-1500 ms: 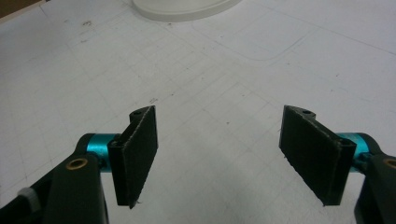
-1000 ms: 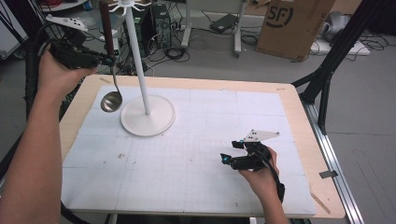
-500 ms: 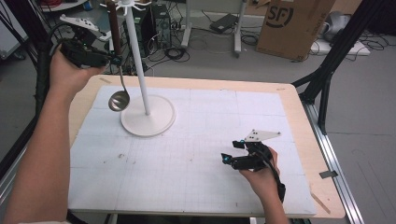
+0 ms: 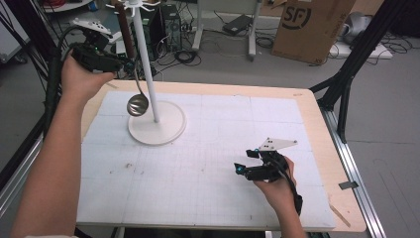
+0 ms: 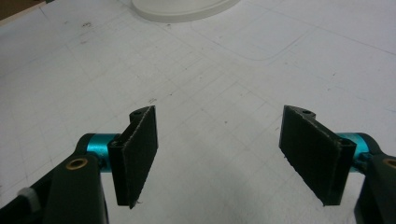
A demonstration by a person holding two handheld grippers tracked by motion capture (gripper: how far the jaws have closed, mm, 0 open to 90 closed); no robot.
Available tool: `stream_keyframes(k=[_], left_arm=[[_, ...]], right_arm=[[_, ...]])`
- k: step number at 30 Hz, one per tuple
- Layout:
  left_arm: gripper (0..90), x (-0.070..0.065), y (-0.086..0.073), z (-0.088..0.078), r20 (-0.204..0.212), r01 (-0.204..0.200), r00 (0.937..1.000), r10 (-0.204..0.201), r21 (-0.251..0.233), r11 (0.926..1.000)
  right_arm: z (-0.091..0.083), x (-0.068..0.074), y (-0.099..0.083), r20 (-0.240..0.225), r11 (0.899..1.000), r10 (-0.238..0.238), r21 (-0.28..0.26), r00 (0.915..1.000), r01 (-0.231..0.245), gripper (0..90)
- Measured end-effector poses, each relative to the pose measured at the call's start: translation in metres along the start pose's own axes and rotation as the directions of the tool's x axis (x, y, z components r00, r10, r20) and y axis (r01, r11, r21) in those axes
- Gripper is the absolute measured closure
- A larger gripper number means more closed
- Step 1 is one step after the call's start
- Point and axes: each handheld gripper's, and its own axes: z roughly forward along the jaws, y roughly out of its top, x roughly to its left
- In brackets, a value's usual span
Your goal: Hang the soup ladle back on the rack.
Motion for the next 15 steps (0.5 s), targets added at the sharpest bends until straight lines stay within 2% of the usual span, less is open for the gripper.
stream_keyframes(k=[3,6,15], left_arm=[[62.8,0.000,-0.009,0.000,-0.015,0.031,0.9994,-0.031,-0.035,0.9989],[58.0,0.000,-0.019,0.001,0.003,0.050,0.9987,-0.050,-0.045,0.9977],[46.1,-0.012,-0.054,0.005,0.066,0.040,0.9972,-0.036,-0.067,0.9969]], right_arm=[[0.000,0.000,0.000,-0.001,1.000,-0.002,0.000,1.0000,0.002,27.2],[0.000,0.000,0.000,-0.003,1.000,0.001,0.002,1.0000,-0.001,27.2],[0.000,0.000,0.000,-0.007,1.000,-0.009,-0.004,0.9999,0.009,27.2]])
